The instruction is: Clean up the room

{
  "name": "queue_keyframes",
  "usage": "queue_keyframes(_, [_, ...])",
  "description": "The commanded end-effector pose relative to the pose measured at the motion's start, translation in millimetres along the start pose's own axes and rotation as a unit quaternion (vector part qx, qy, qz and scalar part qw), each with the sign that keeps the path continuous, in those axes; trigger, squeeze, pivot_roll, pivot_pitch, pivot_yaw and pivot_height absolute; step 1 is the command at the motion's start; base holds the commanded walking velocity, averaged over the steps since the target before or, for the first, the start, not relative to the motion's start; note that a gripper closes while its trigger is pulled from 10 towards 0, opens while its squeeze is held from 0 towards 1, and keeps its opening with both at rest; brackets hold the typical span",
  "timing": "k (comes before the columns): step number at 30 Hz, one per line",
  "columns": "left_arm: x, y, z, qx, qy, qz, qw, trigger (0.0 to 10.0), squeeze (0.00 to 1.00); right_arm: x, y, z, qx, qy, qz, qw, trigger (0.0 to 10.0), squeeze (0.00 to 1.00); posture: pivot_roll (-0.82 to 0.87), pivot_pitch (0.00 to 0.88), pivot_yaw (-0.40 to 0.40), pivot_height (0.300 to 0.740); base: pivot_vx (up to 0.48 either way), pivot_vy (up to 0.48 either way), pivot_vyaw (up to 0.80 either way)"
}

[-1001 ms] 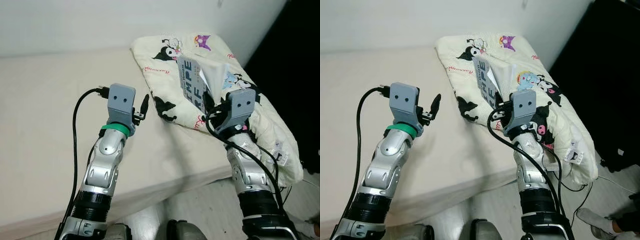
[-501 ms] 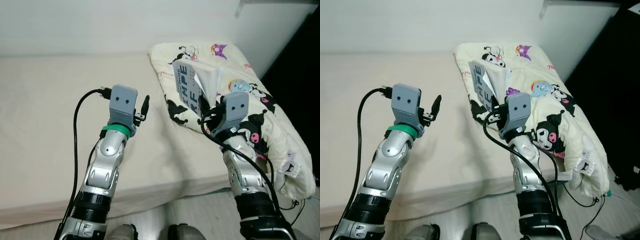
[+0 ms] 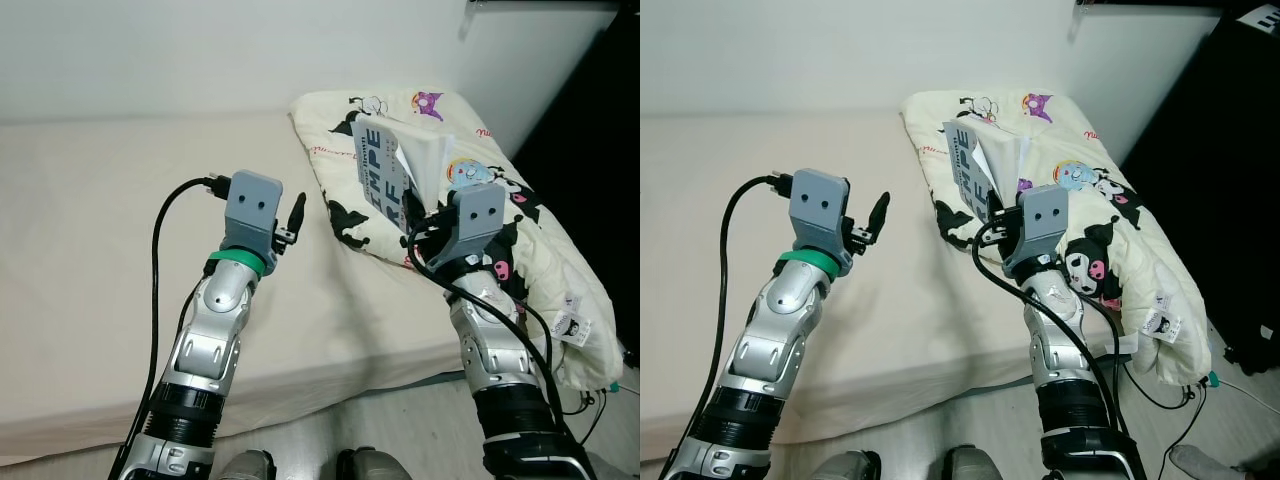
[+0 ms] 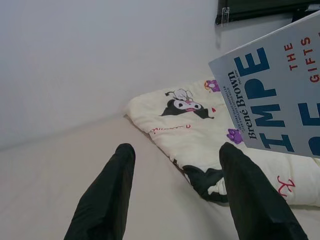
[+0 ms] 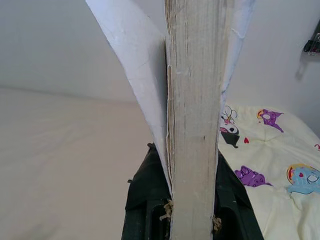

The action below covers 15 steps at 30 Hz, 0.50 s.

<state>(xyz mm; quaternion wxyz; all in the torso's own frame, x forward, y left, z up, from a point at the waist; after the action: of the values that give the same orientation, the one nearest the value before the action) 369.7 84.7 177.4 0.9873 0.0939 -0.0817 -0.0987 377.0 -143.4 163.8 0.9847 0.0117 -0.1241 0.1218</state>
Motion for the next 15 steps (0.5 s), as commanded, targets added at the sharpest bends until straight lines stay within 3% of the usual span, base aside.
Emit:
queue_keyframes(1, [-0.9, -3.8, -3.8, 0.004, 0.006, -0.008, 1.0, 10.0, 0.0, -1.5, -4.4, 3.6, 0.002, -0.012, -0.009, 1.0, 10.0, 0.0, 0.0, 0.001, -0.017, 0.74, 0.0, 0.0, 0.0])
queue_keyframes(7, [-1.1, -2.8, -4.9, -0.001, 0.009, -0.006, 1.0, 10.0, 0.0, -2.0, -4.1, 2.1, 0.003, -0.01, -0.008, 1.0, 10.0, 0.0, 0.0, 0.003, -0.015, 0.74, 0.0, 0.0, 0.0])
queue_keyframes(15, [-0.4, 0.0, -5.6, -0.004, 0.011, 0.0, 1.0, 10.0, 0.0, -1.7, 0.0, 1.0, -0.002, -0.008, -0.002, 1.0, 10.0, 0.0, 0.0, 0.003, -0.015, 0.74, 0.0, 0.455, 0.0])
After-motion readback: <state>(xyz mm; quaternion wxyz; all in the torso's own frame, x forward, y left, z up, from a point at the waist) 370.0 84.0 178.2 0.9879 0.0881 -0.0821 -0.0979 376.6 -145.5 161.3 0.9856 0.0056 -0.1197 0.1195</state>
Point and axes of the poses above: a point about 5 cm out from each wrist's last joint towards the gripper, its own x axis pointing out of the wrist towards the gripper, its own z axis along the axis of the wrist's last joint, y = z × x, the point moved 5 cm from there along x, pointing out of the wrist towards the gripper, and after that the axes turned 3 degrees about x, right-handed, at the moved point
